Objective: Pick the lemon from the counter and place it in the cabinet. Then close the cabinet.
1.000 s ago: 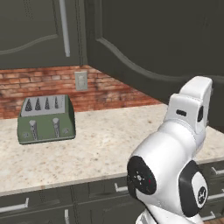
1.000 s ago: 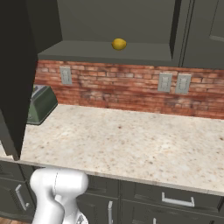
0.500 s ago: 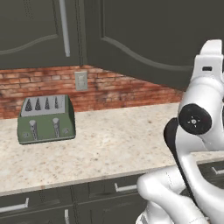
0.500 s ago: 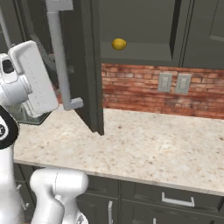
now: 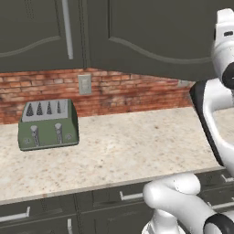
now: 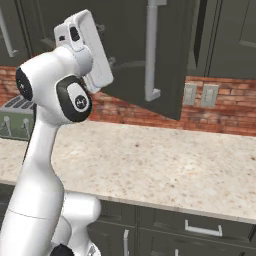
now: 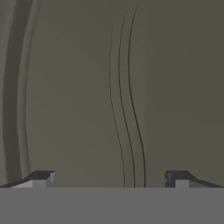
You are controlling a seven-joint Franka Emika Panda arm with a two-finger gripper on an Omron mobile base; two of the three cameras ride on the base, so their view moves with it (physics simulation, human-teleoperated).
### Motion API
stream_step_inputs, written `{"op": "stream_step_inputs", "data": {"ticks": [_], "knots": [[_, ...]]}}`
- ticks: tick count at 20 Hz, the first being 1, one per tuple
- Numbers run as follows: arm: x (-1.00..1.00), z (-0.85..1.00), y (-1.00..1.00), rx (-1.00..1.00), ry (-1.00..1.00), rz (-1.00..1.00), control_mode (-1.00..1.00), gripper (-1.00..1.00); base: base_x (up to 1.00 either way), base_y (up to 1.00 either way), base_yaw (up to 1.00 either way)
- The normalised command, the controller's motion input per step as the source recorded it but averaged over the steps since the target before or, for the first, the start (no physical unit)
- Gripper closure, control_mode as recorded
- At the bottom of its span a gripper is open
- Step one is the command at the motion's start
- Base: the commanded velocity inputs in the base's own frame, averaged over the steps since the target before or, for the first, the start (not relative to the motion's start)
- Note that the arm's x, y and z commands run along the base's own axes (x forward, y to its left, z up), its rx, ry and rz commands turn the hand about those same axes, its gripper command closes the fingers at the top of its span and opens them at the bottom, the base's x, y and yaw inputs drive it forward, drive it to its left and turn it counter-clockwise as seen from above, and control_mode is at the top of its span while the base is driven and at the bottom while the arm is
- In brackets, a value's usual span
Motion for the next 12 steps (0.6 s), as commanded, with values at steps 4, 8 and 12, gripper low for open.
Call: {"op": "stream_step_inputs", "data": {"ticks": [4,8,12], "knots": [[1.0,0.0,-0.53,0.0,0.34,0.35,-1.0,-1.0,0.0,0.0,0.0],[1.0,0.0,-0.44,0.0,0.34,0.34,-1.0,-1.0,0.0,0.0,0.0],[1.0,-0.02,-0.4,0.0,0.36,0.34,-1.0,-1.0,0.0,0.0,0.0]]}}
